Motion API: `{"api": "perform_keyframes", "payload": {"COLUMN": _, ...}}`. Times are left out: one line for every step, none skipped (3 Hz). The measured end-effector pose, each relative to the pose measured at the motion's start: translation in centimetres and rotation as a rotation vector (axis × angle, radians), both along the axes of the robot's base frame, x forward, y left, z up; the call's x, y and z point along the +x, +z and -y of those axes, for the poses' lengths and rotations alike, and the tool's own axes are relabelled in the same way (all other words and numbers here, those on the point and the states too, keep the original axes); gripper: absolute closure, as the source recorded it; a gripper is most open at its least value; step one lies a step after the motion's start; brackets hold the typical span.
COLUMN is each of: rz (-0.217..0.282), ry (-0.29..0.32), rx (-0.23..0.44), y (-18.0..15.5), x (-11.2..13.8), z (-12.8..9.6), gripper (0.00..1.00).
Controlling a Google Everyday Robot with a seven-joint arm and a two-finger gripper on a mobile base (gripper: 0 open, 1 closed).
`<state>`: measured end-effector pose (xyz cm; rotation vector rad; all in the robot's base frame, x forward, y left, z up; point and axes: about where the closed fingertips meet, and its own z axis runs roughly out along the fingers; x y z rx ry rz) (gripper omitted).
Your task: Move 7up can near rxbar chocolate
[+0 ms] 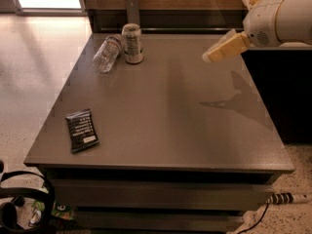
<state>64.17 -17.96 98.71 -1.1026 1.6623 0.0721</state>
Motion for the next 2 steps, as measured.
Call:
{"api": "perform_keyframes", "payload": {"rz": 0.113, "ry": 0.058, "rx": 0.163, "y": 1.5, "x": 3.6, "z": -2.6, "gripper": 0.0}}
{"api": "perform_keyframes", "payload": {"rz": 0.132, "ry": 0.084, "rx": 0.195, "y": 1.6, "x": 4.3, "z": -3.7, "gripper": 0.0}}
